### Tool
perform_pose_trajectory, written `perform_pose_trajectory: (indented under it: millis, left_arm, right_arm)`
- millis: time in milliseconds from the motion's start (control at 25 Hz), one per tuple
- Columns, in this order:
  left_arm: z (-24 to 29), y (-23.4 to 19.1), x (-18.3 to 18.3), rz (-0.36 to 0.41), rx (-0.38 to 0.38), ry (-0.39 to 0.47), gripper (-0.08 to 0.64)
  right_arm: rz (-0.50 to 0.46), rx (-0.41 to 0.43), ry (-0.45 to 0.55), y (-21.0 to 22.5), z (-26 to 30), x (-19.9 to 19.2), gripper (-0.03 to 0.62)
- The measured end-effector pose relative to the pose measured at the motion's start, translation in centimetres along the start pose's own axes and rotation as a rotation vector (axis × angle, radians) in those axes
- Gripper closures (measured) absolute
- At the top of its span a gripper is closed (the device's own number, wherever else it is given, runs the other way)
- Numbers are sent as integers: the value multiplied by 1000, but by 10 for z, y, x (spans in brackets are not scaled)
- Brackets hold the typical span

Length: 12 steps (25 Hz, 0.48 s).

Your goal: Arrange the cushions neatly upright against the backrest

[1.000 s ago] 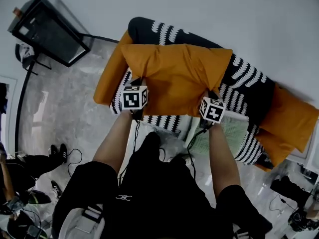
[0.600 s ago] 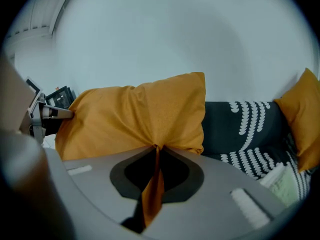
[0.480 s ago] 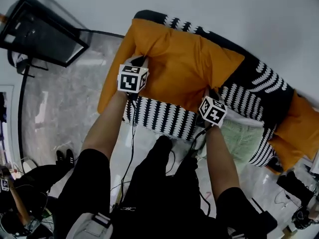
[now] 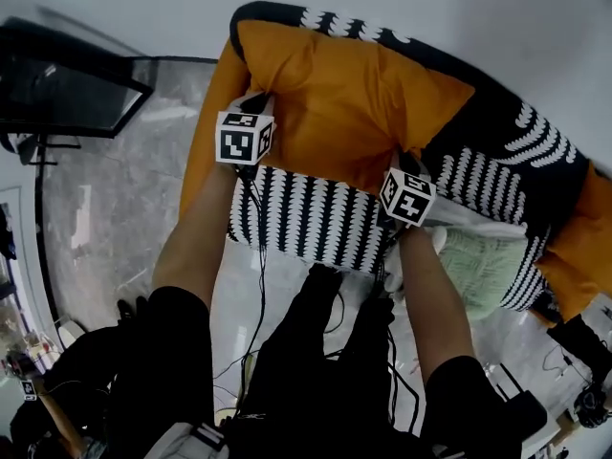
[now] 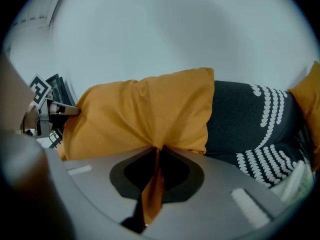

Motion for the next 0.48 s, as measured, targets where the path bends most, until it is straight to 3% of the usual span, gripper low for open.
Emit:
perform_pose_trajectory:
  millis: [200, 280, 480]
  left_arm:
    - [30, -5, -18, 6, 17, -24, 536]
    - [35, -7, -19, -12, 36, -10, 499]
    - [27, -13, -22, -10, 88, -8, 415]
  right_arm:
    - [-30, -26, -56, 4, 31, -18, 554]
    - [-14, -29, -76, 9, 39, -18, 538]
    - [46, -16, -122, 22, 46, -20, 432]
Point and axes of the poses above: the fingertips, and each gripper's own axes: z forward along the fingers, y to its right, x out of its top, the point moved 1 cm from there along -z, backward along the fingers, and after that the axes turned 15 degrees about -y, right-handed, at the moved point
